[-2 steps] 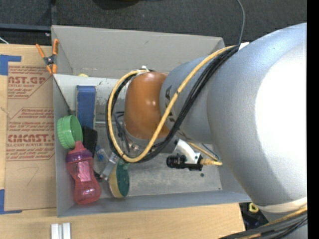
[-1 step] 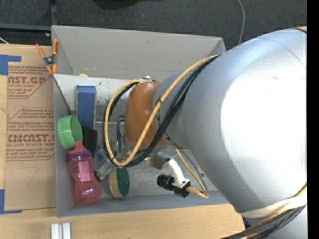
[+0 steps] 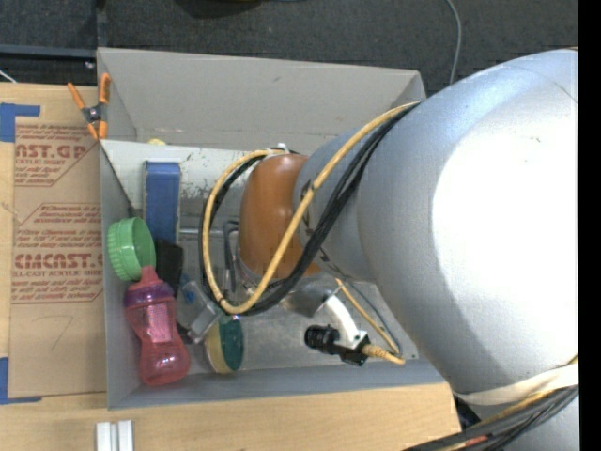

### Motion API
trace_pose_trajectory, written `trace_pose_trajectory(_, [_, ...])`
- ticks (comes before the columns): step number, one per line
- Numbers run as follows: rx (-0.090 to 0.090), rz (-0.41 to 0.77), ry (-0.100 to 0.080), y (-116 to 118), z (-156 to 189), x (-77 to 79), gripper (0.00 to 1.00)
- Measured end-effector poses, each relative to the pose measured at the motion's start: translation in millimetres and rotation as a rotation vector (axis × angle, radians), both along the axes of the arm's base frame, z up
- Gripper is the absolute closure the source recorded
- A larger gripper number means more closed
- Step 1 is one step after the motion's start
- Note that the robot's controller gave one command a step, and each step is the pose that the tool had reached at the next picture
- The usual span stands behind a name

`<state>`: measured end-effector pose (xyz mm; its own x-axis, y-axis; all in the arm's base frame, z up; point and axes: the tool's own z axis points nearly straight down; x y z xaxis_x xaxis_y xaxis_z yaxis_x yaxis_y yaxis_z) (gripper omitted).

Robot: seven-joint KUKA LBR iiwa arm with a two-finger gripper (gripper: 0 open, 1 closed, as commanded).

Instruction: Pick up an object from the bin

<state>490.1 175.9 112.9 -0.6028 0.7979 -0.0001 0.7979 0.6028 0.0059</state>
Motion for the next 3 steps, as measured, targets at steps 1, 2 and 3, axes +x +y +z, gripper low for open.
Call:
trace_pose_trajectory(1, [0.000, 0.228, -0.005, 0, -2, 6.5, 0.00])
trace_pose_trajectory(2, [-0.003, 0.522, -0.005, -7, -9, 3.3, 0.00])
trace_pose_trajectory(3, [-0.002, 0.551, -0.007, -14, -21, 1.6, 0.00])
